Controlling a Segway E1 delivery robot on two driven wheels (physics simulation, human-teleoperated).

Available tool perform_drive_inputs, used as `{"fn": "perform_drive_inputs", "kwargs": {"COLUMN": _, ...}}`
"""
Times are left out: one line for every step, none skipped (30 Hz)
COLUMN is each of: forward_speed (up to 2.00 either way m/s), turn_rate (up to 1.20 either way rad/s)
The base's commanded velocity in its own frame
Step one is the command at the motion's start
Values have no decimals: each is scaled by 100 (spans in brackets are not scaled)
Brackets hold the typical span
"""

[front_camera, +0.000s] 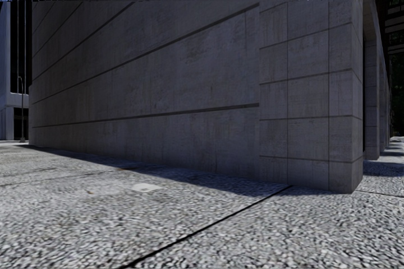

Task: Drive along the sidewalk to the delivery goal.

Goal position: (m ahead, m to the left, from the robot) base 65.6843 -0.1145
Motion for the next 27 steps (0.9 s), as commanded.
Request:
{"fn": "perform_drive_inputs", "kwargs": {"forward_speed": 65, "turn_rate": -67}}
{"fn": "perform_drive_inputs", "kwargs": {"forward_speed": 65, "turn_rate": -67}}
{"fn": "perform_drive_inputs", "kwargs": {"forward_speed": 66, "turn_rate": -67}}
{"fn": "perform_drive_inputs", "kwargs": {"forward_speed": 69, "turn_rate": -67}}
{"fn": "perform_drive_inputs", "kwargs": {"forward_speed": 75, "turn_rate": -67}}
{"fn": "perform_drive_inputs", "kwargs": {"forward_speed": 75, "turn_rate": -67}}
{"fn": "perform_drive_inputs", "kwargs": {"forward_speed": 79, "turn_rate": -67}}
{"fn": "perform_drive_inputs", "kwargs": {"forward_speed": 82, "turn_rate": -67}}
{"fn": "perform_drive_inputs", "kwargs": {"forward_speed": 83, "turn_rate": -67}}
{"fn": "perform_drive_inputs", "kwargs": {"forward_speed": 84, "turn_rate": -67}}
{"fn": "perform_drive_inputs", "kwargs": {"forward_speed": 87, "turn_rate": -67}}
{"fn": "perform_drive_inputs", "kwargs": {"forward_speed": 87, "turn_rate": -67}}
{"fn": "perform_drive_inputs", "kwargs": {"forward_speed": 90, "turn_rate": -67}}
{"fn": "perform_drive_inputs", "kwargs": {"forward_speed": 91, "turn_rate": -67}}
{"fn": "perform_drive_inputs", "kwargs": {"forward_speed": 93, "turn_rate": -67}}
{"fn": "perform_drive_inputs", "kwargs": {"forward_speed": 96, "turn_rate": -67}}
{"fn": "perform_drive_inputs", "kwargs": {"forward_speed": 96, "turn_rate": -67}}
{"fn": "perform_drive_inputs", "kwargs": {"forward_speed": 98, "turn_rate": -67}}
{"fn": "perform_drive_inputs", "kwargs": {"forward_speed": 99, "turn_rate": -67}}
{"fn": "perform_drive_inputs", "kwargs": {"forward_speed": 99, "turn_rate": -67}}
{"fn": "perform_drive_inputs", "kwargs": {"forward_speed": 99, "turn_rate": -67}}
{"fn": "perform_drive_inputs", "kwargs": {"forward_speed": 100, "turn_rate": -67}}
{"fn": "perform_drive_inputs", "kwargs": {"forward_speed": 100, "turn_rate": -67}}
{"fn": "perform_drive_inputs", "kwargs": {"forward_speed": 100, "turn_rate": -67}}
{"fn": "perform_drive_inputs", "kwargs": {"forward_speed": 100, "turn_rate": -67}}
{"fn": "perform_drive_inputs", "kwargs": {"forward_speed": 100, "turn_rate": -67}}
{"fn": "perform_drive_inputs", "kwargs": {"forward_speed": 100, "turn_rate": -67}}
